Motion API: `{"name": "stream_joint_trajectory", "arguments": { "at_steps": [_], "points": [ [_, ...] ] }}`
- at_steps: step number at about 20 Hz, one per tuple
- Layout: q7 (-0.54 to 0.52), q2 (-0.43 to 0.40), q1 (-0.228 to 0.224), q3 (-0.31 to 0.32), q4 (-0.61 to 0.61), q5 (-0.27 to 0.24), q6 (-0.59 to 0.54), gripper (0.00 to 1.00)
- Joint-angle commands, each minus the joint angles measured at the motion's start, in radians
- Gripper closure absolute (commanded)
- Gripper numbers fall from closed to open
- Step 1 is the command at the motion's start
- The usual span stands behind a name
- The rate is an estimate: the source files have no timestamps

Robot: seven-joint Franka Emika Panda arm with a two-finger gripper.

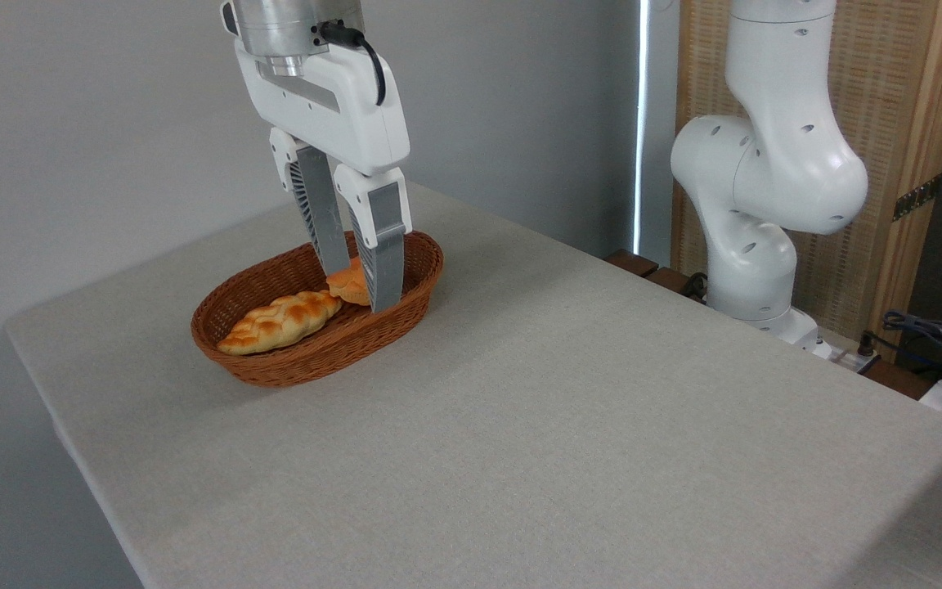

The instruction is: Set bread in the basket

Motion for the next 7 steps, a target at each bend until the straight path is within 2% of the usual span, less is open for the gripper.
{"name": "stream_joint_trajectory", "arguments": {
  "at_steps": [1,7],
  "points": [
    [-0.011,0.001,-0.002,0.003,0.021,0.011,-0.048,0.0],
    [-0.015,0.0,-0.002,0.003,0.022,0.009,-0.048,0.0]
  ]
}}
